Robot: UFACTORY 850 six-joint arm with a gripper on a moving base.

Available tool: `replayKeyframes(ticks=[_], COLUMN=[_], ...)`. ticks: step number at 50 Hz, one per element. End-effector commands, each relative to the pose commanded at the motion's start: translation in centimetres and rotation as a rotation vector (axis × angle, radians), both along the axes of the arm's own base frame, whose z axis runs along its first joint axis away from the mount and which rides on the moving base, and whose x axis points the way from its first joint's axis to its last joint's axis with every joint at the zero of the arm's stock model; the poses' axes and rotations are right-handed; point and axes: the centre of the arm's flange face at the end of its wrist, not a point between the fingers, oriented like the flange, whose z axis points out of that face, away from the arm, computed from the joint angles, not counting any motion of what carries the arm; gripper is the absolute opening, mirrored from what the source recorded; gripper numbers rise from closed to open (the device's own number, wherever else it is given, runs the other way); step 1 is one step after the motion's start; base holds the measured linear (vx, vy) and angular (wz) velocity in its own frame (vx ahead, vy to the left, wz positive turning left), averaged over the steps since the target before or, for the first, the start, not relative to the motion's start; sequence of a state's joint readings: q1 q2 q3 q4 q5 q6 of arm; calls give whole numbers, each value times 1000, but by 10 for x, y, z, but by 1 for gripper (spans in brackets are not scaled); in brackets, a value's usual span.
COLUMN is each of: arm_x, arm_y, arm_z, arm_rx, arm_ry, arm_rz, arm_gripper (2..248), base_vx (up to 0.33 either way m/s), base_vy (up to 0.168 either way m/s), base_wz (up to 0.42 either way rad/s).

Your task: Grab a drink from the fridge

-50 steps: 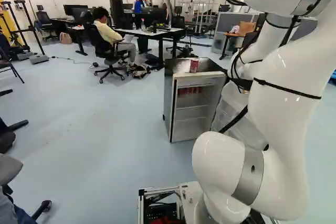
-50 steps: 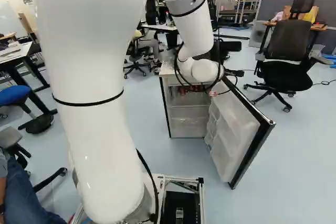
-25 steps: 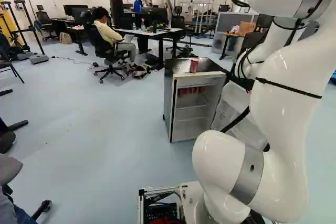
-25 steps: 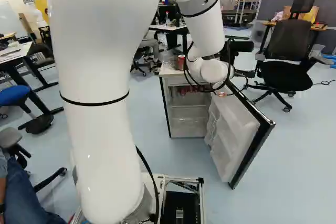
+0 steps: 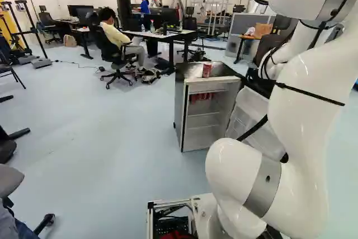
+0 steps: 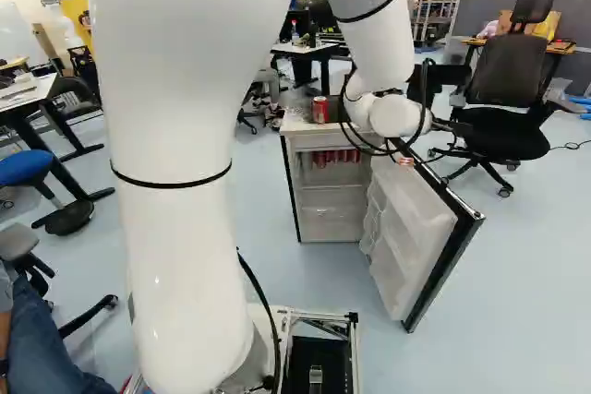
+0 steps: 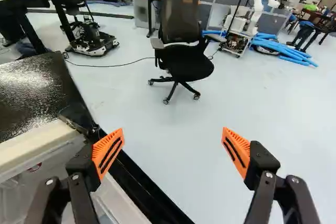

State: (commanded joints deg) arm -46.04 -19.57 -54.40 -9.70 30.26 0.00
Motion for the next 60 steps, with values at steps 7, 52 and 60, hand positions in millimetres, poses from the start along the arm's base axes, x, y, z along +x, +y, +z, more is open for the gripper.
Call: replayKeyframes(ticks=[7,52,60], arm_x=[-2,4,8], arm_y=[-11,-69,-76], arm_z=[4,3,-2], arm_rx=[22,224,272], arm_ry=[18,156,188], arm_rz=[-30,-174,-191], arm_gripper=[247,247,247], base_vx=[0,0,0], base_vy=[0,0,0], base_wz=[0,0,0])
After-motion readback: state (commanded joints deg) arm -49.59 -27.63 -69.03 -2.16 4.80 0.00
